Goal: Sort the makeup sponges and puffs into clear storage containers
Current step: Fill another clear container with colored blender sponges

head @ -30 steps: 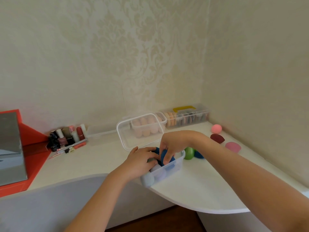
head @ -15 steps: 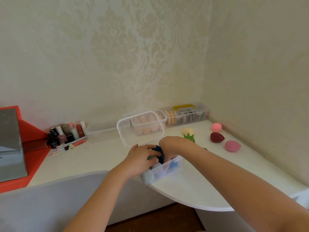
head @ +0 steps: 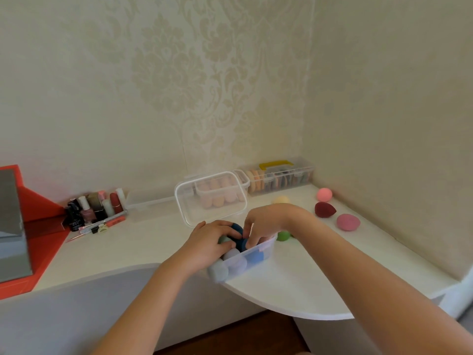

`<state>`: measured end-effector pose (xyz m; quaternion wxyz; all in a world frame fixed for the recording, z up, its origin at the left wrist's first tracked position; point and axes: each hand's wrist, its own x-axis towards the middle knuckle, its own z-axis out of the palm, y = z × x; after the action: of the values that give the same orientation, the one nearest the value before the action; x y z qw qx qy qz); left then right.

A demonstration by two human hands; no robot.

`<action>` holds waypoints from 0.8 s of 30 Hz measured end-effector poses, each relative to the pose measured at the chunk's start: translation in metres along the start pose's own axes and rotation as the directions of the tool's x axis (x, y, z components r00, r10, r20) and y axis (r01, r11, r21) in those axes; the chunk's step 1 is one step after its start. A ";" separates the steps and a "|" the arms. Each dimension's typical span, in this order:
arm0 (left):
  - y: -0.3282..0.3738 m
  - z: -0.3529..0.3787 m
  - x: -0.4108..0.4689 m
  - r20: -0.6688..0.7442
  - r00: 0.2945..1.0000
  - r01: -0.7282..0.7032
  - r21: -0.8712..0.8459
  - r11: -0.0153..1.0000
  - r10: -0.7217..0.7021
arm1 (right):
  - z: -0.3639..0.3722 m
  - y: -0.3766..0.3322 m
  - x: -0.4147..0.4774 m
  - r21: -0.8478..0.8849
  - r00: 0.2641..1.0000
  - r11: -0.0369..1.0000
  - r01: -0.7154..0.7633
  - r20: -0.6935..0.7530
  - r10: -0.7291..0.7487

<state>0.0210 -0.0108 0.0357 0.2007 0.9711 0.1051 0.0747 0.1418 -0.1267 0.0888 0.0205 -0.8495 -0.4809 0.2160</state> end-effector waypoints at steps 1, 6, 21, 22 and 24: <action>-0.001 0.002 0.000 -0.035 0.999 0.015 -0.022 1.000 -0.016 | 0.000 0.001 -0.002 0.016 1.000 1.000 -0.007 -0.024 0.007; 0.005 0.006 -0.008 -0.172 0.984 0.004 -0.247 0.969 -0.048 | 0.013 -0.004 0.006 -0.014 0.995 1.000 -0.024 -0.095 0.022; 0.007 0.007 -0.008 0.065 0.998 -0.024 0.172 0.985 0.013 | -0.023 0.029 -0.035 0.461 0.970 0.863 0.206 -0.210 -0.120; 0.005 0.007 -0.006 0.057 0.998 -0.027 0.154 0.988 0.018 | -0.028 0.035 -0.035 0.485 0.960 0.844 0.229 -0.258 -0.112; 0.002 0.006 -0.002 0.050 0.998 -0.035 0.125 0.991 0.029 | -0.037 0.049 -0.036 0.503 0.935 0.827 0.252 -0.346 -0.074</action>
<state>0.0201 -0.0152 0.0309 0.1401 0.9850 0.0892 0.0476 0.1799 -0.1760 0.1225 0.3529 -0.7874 -0.4627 0.2033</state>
